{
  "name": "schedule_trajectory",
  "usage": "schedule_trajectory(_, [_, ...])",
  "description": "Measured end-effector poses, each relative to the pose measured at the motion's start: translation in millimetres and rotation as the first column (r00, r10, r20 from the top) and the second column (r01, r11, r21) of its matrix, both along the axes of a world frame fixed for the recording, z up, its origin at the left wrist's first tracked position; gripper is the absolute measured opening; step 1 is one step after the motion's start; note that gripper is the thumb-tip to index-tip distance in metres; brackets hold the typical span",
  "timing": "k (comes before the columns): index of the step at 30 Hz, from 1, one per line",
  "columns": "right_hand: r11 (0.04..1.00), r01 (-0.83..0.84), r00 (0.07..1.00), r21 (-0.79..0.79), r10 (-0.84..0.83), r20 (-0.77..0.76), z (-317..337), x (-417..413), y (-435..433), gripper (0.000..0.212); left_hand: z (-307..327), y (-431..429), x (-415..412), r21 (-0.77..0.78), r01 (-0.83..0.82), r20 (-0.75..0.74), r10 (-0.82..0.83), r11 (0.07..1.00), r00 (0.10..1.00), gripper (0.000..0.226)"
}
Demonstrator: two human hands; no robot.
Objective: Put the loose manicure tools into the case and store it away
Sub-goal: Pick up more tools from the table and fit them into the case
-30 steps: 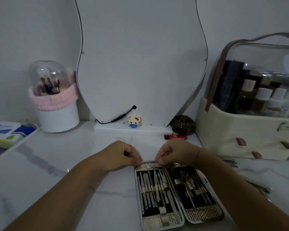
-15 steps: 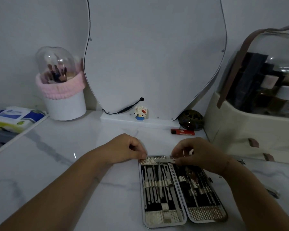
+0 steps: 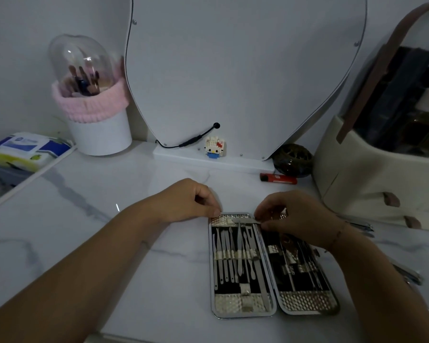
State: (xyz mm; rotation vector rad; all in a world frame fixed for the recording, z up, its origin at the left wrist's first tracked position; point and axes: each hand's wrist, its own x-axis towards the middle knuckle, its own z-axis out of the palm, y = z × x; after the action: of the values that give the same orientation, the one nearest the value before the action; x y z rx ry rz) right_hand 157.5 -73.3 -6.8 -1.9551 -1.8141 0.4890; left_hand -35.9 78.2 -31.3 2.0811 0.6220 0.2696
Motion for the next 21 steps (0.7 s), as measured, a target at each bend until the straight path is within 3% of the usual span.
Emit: schedule_trajectory(21, [1.000,0.025,0.999,0.017,-0.026,0.036,1.2,-1.2,-0.6,0.012,0.9,-0.3,0.8,0.000,-0.009,-0.005,0.009,1.000,1.000,0.005])
